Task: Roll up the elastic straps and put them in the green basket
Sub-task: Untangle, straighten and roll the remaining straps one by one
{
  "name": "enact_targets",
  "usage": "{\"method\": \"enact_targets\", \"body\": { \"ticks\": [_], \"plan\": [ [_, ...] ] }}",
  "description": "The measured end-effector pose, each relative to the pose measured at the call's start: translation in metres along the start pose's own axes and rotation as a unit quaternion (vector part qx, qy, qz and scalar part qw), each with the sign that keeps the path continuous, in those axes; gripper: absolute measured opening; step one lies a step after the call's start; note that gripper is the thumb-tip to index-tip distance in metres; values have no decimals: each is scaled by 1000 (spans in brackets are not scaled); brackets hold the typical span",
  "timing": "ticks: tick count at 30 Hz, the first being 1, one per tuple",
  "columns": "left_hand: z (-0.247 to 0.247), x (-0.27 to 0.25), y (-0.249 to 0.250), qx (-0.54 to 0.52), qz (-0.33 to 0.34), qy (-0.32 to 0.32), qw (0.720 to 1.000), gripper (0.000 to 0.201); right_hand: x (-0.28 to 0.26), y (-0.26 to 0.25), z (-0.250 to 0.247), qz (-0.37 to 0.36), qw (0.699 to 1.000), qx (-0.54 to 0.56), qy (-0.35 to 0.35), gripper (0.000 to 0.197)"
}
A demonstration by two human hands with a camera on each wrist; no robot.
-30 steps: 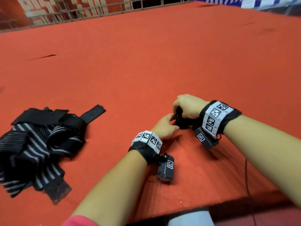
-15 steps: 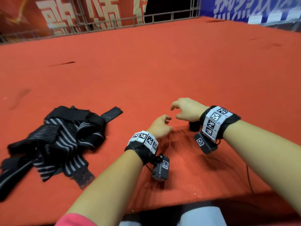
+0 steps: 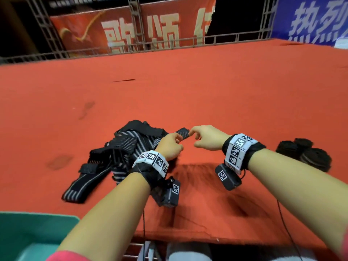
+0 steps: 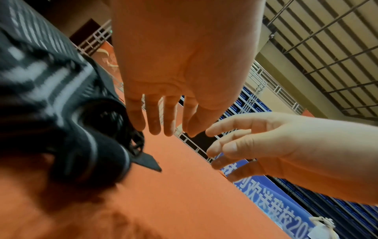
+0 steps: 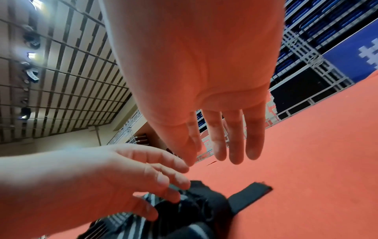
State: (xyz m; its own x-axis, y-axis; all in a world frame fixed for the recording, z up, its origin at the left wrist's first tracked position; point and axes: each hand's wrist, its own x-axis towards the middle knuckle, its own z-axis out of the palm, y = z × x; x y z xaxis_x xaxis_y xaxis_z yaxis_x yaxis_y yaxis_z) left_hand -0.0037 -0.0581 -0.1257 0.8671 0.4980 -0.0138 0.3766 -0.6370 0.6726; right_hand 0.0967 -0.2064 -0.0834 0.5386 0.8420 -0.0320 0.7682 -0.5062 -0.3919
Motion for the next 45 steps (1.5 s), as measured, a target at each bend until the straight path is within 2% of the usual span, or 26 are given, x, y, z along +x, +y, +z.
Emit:
{"method": "enact_targets", "body": {
  "ticks": [5,8,13,16,19,23,29,34,39,45],
  "plan": [
    [-61,-11,-49,19,-21,63,998,28,33,-57,31,-44,999,11,-21,35],
    [-93,-19,-75,32,-45,102,993,31,53,-90,47,-71,997,32,-18,33],
    [-121,-29,-114,41,-96,148,983,33,80,-132,79,-94,994,60,-14,38],
    [-124,-32,-129,33,-115,157,980,33,92,-145,92,-56,994,96,-22,38],
    [-123,-34,-140,20,-139,144,979,42,105,-153,107,26,970,238,-37,34],
    [-116,-32,-144,-9,-139,124,982,47,114,-158,117,103,909,401,-50,34],
    [-111,-32,-142,-25,-136,117,983,43,118,-160,121,130,858,494,-49,18],
    [-111,-33,-139,-20,-128,121,984,43,117,-164,112,89,860,503,-4,23],
    [-110,-32,-126,13,-121,164,979,50,111,-161,80,36,852,522,31,29],
    [-108,-34,-106,54,-117,221,967,31,82,-153,44,-4,839,543,41,28]
  ]
}}
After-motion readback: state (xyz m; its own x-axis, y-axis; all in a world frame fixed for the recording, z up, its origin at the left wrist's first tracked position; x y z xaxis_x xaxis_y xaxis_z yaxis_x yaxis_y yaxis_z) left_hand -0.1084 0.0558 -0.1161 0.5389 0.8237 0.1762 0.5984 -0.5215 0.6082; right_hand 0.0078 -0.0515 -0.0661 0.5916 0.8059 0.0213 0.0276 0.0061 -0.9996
